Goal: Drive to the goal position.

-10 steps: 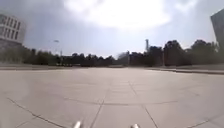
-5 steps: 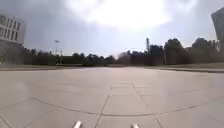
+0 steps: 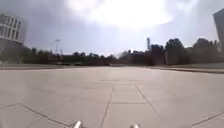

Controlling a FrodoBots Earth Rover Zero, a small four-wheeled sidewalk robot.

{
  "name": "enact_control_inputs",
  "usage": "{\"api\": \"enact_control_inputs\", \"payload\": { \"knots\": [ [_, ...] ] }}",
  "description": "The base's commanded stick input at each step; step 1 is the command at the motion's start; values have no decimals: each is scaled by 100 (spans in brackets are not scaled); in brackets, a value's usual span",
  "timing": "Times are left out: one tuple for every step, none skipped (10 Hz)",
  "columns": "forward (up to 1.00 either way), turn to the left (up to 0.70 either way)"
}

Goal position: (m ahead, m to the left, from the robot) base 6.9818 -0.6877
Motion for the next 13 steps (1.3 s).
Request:
{"api": "enact_control_inputs", "payload": {
  "knots": [
    [70,-1],
    [70,-1],
    [70,-1],
    [70,-1],
    [70,-1],
    [70,-1],
    [70,-1],
    [70,-1],
    [70,-1],
    [70,-1],
    [70,-1],
    [70,-1],
    [70,-1]
  ]
}}
